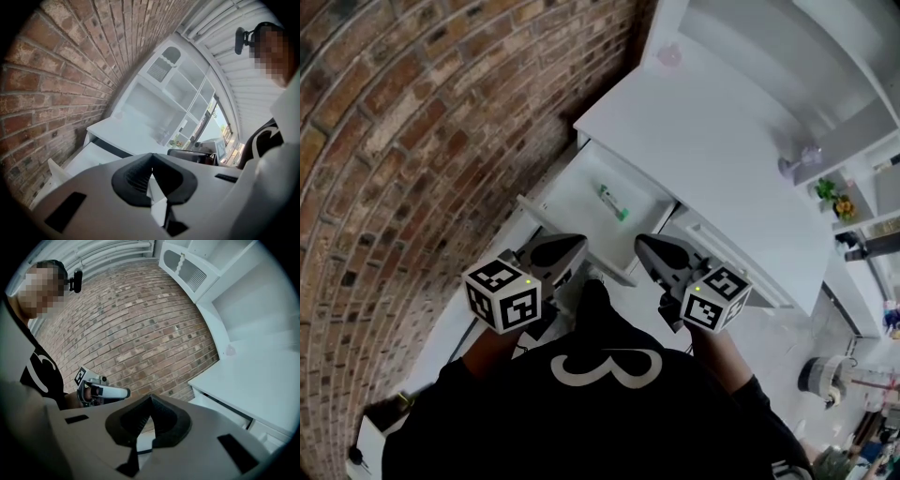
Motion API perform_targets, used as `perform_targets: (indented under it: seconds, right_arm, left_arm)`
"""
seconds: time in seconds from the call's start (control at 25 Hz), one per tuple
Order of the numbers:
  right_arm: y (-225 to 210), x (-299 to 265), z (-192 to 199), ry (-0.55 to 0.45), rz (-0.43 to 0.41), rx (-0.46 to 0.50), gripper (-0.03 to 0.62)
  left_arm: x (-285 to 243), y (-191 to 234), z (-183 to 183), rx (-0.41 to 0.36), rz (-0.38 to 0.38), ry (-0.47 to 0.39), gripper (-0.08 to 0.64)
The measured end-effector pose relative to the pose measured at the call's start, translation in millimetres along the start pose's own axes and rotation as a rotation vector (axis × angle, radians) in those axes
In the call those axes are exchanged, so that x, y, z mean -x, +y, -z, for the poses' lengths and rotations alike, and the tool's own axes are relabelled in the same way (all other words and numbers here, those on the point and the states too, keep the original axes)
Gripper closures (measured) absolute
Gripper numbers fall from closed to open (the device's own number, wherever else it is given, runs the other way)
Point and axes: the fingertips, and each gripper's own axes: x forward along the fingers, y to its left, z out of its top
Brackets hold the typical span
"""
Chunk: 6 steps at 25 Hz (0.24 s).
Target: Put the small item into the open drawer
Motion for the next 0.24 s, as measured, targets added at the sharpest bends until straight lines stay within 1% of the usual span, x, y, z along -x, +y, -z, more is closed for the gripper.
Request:
perform_targets:
  seconds: [0.24]
  right_arm:
    - [-16.1,-6.4,-3.4,0.020,-0.008,-0.003,0.584]
  left_arm:
    - [-14.4,7.1,-4.0,0.007,-0.007,0.015,0.558]
